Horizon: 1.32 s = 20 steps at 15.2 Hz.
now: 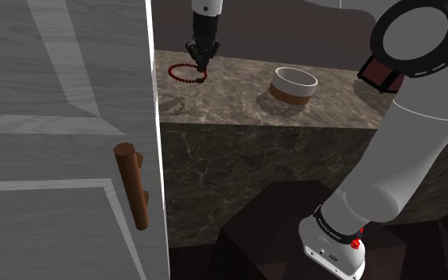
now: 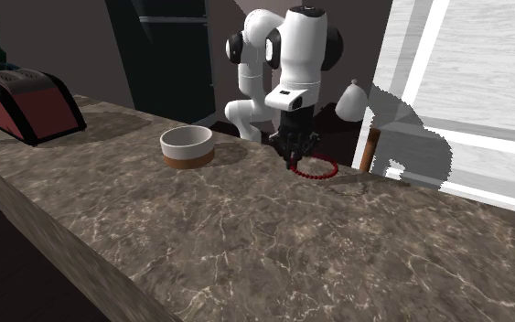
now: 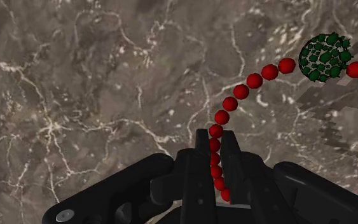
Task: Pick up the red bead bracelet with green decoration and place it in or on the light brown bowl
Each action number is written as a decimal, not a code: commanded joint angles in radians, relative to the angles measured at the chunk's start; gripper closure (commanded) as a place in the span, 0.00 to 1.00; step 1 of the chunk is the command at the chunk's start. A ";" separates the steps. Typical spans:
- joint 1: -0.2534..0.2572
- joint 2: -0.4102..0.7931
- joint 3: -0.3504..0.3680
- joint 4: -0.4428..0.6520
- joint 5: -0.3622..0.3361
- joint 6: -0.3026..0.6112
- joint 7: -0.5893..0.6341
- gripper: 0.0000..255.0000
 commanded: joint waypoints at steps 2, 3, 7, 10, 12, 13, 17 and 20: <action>0.001 0.003 0.001 0.043 0.000 -0.041 0.000 1.00; 0.002 0.005 0.001 0.060 -0.001 -0.055 0.000 1.00; 0.003 0.018 0.001 0.132 -0.002 -0.114 0.000 1.00; 0.005 0.032 0.002 0.191 -0.004 -0.160 0.001 1.00; 0.007 0.042 0.002 0.234 -0.006 -0.192 0.001 1.00; 0.008 0.049 0.003 0.256 -0.007 -0.209 0.001 1.00; -0.035 -0.040 -0.021 0.139 0.008 -0.178 -0.060 1.00; -0.073 -0.115 -0.048 0.043 0.019 -0.156 -0.124 1.00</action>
